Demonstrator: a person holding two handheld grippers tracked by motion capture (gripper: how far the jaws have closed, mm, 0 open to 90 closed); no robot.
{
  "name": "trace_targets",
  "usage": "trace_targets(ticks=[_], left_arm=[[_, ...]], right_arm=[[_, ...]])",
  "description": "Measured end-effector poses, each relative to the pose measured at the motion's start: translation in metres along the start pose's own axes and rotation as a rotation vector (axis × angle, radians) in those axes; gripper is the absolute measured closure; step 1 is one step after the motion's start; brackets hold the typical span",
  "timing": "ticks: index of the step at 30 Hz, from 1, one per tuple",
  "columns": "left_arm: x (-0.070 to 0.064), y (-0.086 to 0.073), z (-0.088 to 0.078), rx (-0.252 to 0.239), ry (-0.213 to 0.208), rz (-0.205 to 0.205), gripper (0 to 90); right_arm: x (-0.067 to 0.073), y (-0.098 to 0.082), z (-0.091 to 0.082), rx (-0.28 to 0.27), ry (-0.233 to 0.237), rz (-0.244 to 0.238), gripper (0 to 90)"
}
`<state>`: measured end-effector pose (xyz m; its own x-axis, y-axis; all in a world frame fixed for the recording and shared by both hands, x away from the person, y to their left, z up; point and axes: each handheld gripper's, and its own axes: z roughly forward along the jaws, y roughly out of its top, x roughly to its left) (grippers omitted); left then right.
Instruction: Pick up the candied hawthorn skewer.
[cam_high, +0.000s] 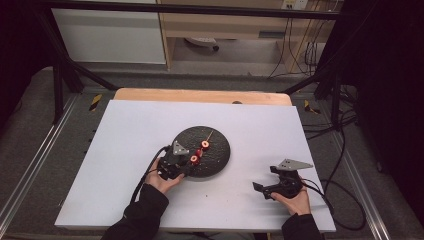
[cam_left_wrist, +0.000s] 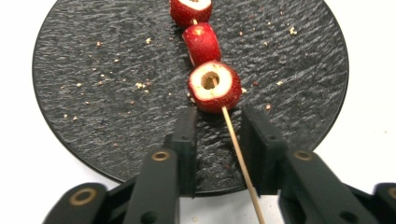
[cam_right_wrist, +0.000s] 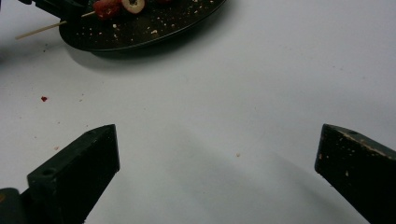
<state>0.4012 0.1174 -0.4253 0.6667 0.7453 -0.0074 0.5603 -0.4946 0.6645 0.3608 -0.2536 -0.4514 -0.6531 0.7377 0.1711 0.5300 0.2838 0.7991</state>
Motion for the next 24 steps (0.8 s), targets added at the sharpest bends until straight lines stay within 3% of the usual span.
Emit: trace_targets(ticks=[16, 24], left_arm=[[-0.0079, 0.0026, 0.0033, 0.032, 0.012, -0.018, 87.6], [-0.0061, -0.0024, -0.0015, -0.010, -0.001, -0.028, 88.3]], right_arm=[[0.0002, 0.0003, 0.0000, -0.004, 0.006, 0.007, 1.0], [0.0002, 0.0003, 0.0000, -0.005, 0.006, 0.010, 1.1]])
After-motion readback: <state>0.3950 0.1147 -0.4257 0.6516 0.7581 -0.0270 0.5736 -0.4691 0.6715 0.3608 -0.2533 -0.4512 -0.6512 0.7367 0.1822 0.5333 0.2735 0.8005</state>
